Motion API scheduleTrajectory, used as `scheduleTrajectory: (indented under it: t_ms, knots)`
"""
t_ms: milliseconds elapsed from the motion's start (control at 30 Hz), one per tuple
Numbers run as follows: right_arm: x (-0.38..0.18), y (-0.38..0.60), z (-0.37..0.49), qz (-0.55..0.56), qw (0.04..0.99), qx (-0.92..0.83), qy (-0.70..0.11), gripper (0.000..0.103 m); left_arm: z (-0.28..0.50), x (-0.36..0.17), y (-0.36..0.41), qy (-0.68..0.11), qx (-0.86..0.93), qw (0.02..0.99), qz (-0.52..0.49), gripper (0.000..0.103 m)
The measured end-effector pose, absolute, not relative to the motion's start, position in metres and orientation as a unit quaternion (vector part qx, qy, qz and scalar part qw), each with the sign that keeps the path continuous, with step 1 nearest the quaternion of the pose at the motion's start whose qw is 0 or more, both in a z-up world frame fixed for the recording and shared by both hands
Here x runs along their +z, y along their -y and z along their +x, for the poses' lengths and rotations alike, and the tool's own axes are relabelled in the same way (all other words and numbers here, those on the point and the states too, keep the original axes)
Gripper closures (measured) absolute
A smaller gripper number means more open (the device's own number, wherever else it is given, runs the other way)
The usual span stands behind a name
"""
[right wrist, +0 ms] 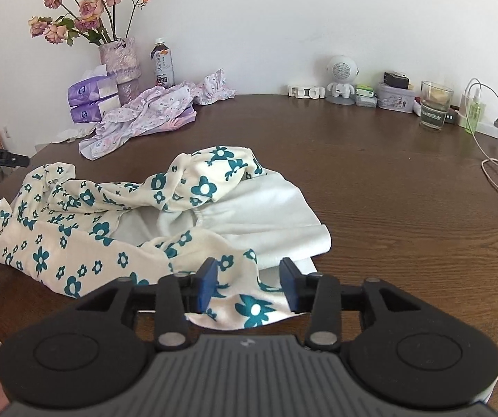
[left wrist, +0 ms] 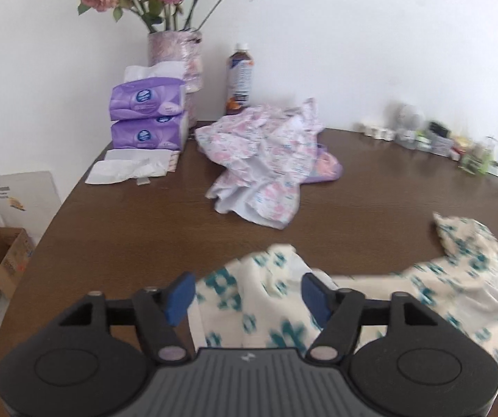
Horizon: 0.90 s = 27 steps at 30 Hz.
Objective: Fold clothes
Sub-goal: 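Shake and spread the garment flat with both grippers holding the hem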
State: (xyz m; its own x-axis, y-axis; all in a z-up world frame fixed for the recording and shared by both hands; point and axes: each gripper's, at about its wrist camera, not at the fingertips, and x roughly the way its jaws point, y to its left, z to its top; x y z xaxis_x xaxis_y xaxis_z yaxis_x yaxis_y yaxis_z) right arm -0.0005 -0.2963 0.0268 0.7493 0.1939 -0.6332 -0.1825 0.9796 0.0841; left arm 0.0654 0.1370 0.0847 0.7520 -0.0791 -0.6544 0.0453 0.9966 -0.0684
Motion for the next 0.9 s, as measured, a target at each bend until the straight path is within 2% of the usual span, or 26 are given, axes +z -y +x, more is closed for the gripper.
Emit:
scheduleTrajectory:
  t_ms: [67, 167, 333, 433, 633, 700, 767, 833, 900]
  knots:
    - [0.025, 0.296, -0.003, 0.010, 0.935, 0.104, -0.339, 0.053, 0.057, 0.078, -0.134, -0.358, -0.046, 0.932, -0.024, 0.034]
    - [0.023, 0.295, -0.004, 0.006, 0.935, 0.109, -0.338, 0.049, 0.044, 0.068, -0.129, -0.369, -0.065, 0.927, -0.023, 0.034]
    - [0.016, 0.294, 0.002, -0.002, 0.931, 0.116, -0.347, 0.048, 0.023, 0.052, -0.121, -0.386, -0.096, 0.917, -0.022, 0.034]
    - [0.008, 0.292, 0.007, -0.003, 0.926, 0.124, -0.357, 0.048, 0.010, 0.042, -0.116, -0.396, -0.115, 0.911, -0.022, 0.037]
    - [-0.007, 0.282, 0.016, -0.014, 0.916, 0.136, -0.376, 0.049, 0.006, 0.028, -0.103, -0.401, -0.119, 0.908, 0.011, 0.073]
    - [-0.010, 0.279, 0.018, -0.019, 0.913, 0.140, -0.381, 0.051, 0.009, 0.028, -0.102, -0.400, -0.115, 0.909, 0.015, 0.078]
    - [-0.013, 0.276, 0.021, -0.023, 0.911, 0.146, -0.384, 0.067, 0.013, 0.027, -0.102, -0.397, -0.108, 0.911, 0.020, 0.084]
    - [-0.014, 0.272, 0.024, -0.024, 0.910, 0.149, -0.385, 0.081, 0.020, 0.026, -0.101, -0.392, -0.101, 0.914, 0.025, 0.085]
    - [-0.015, 0.269, 0.030, -0.026, 0.911, 0.147, -0.384, 0.086, 0.028, 0.025, -0.100, -0.387, -0.095, 0.917, 0.030, 0.085]
